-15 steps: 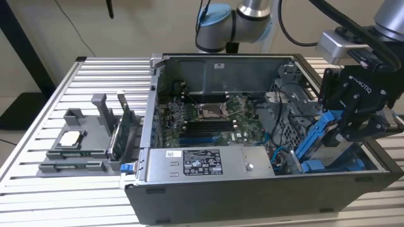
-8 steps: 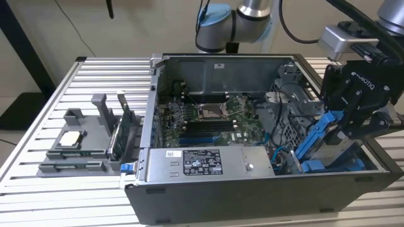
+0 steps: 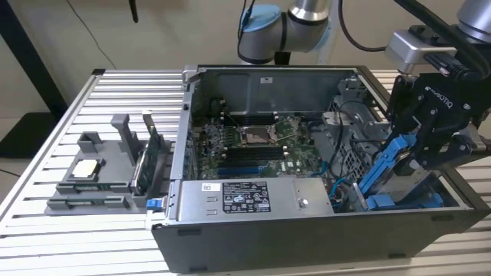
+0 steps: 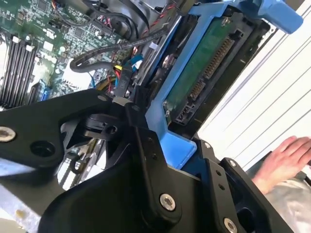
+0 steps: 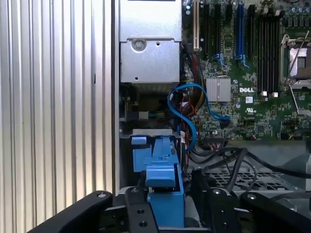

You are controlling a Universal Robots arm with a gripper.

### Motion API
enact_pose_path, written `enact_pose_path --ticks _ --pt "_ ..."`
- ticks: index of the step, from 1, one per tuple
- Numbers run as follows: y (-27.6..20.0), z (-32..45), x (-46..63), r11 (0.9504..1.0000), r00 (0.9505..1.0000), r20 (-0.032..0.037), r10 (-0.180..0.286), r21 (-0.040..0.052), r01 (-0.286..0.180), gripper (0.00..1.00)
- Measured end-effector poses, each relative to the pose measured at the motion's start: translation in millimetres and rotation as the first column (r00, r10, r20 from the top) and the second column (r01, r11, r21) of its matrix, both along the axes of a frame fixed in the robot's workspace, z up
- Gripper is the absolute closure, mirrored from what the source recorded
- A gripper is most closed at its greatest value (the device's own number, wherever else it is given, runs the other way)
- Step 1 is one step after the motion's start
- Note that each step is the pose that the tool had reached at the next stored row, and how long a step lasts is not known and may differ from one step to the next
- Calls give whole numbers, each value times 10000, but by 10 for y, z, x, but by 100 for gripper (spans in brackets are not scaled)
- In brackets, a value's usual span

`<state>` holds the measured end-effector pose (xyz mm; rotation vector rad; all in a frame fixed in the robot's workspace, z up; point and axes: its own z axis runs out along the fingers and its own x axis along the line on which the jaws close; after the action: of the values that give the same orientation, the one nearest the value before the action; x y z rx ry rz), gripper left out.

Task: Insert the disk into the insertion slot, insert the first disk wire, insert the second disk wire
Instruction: 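Insert the disk into the insertion slot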

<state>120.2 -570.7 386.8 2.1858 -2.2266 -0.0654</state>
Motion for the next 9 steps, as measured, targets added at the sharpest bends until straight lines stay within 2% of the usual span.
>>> enact_pose_path --ticks 1,2,9 --pt "6 -1 -1 10000 10000 2 0 15 0 54" --pt "15 0 -3 10000 10000 4 -2 21 2 66" --pt "16 0 -3 10000 10000 3 -2 24 1 67"
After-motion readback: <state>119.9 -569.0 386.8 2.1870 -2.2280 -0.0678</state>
